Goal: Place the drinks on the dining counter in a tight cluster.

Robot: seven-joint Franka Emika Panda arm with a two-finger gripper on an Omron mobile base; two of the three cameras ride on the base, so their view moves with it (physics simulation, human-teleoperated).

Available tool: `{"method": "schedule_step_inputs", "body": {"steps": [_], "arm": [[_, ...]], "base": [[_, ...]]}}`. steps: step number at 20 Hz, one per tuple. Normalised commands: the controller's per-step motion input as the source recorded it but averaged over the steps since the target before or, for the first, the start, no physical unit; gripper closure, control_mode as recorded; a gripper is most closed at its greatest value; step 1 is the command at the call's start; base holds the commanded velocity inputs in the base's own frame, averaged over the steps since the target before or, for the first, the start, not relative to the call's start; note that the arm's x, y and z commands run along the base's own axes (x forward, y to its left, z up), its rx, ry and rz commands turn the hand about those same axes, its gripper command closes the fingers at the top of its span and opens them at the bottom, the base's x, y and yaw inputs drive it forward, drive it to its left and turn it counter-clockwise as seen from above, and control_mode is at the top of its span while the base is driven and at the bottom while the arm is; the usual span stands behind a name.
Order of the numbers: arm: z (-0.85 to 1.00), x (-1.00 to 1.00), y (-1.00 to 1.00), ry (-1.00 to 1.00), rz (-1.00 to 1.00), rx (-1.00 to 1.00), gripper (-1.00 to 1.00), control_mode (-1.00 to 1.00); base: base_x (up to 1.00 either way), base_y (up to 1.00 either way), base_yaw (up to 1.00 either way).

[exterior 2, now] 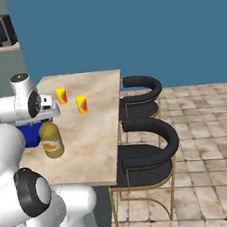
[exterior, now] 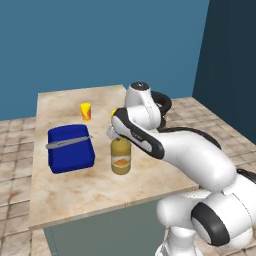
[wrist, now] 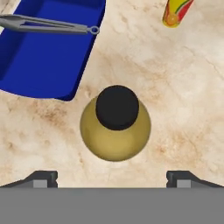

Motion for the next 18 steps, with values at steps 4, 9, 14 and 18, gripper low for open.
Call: {"method": "schedule_step_inputs", "body": {"steps": [4,9,14,18], "arm": [[0.0,-0.49,-0.3,-0.04,0.0,0.07,-1.0,-1.0],[0.0,-0.47,-0.24,-0.04,-0.08,0.05,-1.0,-1.0],[0.0,-0.39,-0.1,0.0,-0.13,0.0,-1.0,-1.0],[0.0,-0.38,-0.1,-0.01,-0.12,0.0,-1.0,-1.0]], "base": [[0.0,0.0,0.0],[0.0,0.0,0.0],[0.0,0.0,0.0],[0.0,0.0,0.0]]}}
